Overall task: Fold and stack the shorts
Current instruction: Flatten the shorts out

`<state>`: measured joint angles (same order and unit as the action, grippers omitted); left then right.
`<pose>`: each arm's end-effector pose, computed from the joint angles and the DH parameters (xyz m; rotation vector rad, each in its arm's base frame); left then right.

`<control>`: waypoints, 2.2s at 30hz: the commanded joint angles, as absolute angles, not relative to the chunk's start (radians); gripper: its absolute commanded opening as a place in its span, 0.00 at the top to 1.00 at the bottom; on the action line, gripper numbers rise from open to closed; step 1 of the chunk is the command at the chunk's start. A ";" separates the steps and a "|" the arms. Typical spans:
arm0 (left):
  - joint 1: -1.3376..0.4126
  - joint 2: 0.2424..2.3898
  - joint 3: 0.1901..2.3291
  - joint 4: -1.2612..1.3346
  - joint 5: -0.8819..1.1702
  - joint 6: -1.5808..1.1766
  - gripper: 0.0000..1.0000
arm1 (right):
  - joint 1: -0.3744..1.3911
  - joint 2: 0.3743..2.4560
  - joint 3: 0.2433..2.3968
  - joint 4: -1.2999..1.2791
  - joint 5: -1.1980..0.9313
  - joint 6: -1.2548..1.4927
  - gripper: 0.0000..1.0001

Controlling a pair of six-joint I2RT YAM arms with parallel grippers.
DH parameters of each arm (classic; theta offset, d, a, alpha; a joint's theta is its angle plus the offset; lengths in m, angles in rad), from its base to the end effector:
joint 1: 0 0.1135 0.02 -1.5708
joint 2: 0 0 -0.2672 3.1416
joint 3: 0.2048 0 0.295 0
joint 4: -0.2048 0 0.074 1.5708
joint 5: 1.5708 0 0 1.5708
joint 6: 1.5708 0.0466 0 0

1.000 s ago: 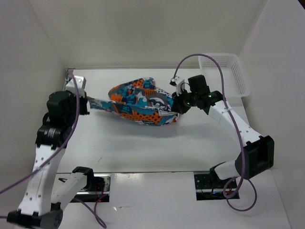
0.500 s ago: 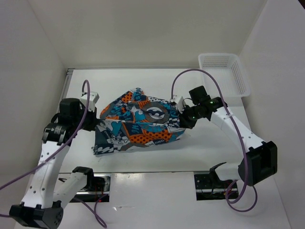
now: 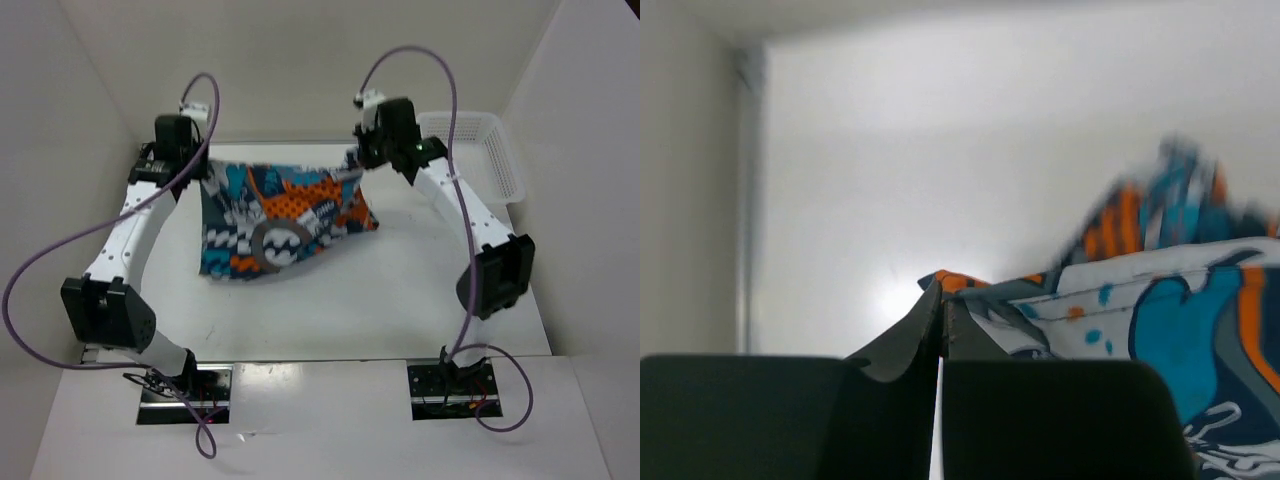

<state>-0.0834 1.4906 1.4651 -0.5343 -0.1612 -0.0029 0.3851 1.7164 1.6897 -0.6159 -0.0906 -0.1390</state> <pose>0.3898 -0.0251 0.3687 -0.0094 2.1248 0.1206 0.4113 0.1713 0.3580 -0.6237 2.1311 0.2363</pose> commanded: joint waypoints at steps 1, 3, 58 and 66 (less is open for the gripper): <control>-0.077 1.500 1.790 -0.298 -0.308 0.000 1.00 | 0.382 1.823 2.163 -0.403 0.185 0.041 1.00; -0.067 1.514 1.883 -0.287 -0.328 0.000 1.00 | 0.382 1.856 2.277 -0.414 0.176 0.041 1.00; -0.152 0.958 0.833 -0.614 -0.018 0.000 0.24 | 0.548 1.298 1.140 -0.616 -0.179 -0.694 0.25; -0.152 1.365 0.928 -0.355 -0.077 0.000 0.34 | 0.659 1.428 1.016 -0.468 -0.186 -0.635 0.69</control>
